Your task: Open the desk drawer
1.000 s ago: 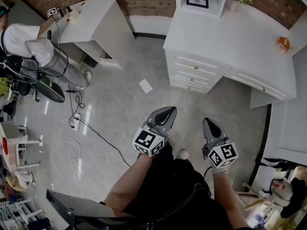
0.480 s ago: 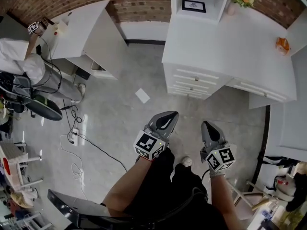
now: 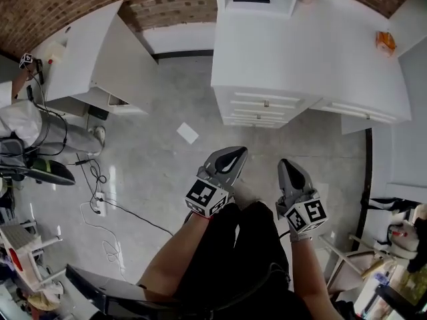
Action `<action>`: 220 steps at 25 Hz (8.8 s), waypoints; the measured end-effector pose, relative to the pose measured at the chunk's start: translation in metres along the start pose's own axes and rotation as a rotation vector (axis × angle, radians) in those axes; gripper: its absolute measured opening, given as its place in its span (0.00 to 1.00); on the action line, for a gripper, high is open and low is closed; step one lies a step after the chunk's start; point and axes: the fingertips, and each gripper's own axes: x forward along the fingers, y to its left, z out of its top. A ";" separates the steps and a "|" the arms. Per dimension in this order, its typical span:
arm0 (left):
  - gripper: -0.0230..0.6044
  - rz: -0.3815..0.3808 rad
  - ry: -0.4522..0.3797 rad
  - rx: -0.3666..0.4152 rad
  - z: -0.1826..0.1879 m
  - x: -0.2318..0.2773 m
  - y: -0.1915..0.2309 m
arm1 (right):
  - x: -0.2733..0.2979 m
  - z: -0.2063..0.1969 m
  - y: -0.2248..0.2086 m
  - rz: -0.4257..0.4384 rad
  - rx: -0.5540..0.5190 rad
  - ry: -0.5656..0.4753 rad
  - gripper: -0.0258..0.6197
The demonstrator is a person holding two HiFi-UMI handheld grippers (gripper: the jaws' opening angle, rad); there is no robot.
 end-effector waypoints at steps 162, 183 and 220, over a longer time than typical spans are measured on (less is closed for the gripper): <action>0.04 0.013 0.027 -0.053 -0.185 0.063 0.053 | 0.084 -0.165 -0.073 -0.287 0.114 -0.103 0.17; 0.04 0.019 0.031 -0.042 -0.183 0.049 0.033 | 0.062 -0.176 -0.061 -0.287 0.146 -0.071 0.15; 0.04 0.039 0.028 -0.072 -0.198 0.016 0.002 | 0.027 -0.196 -0.036 -0.253 0.087 -0.019 0.15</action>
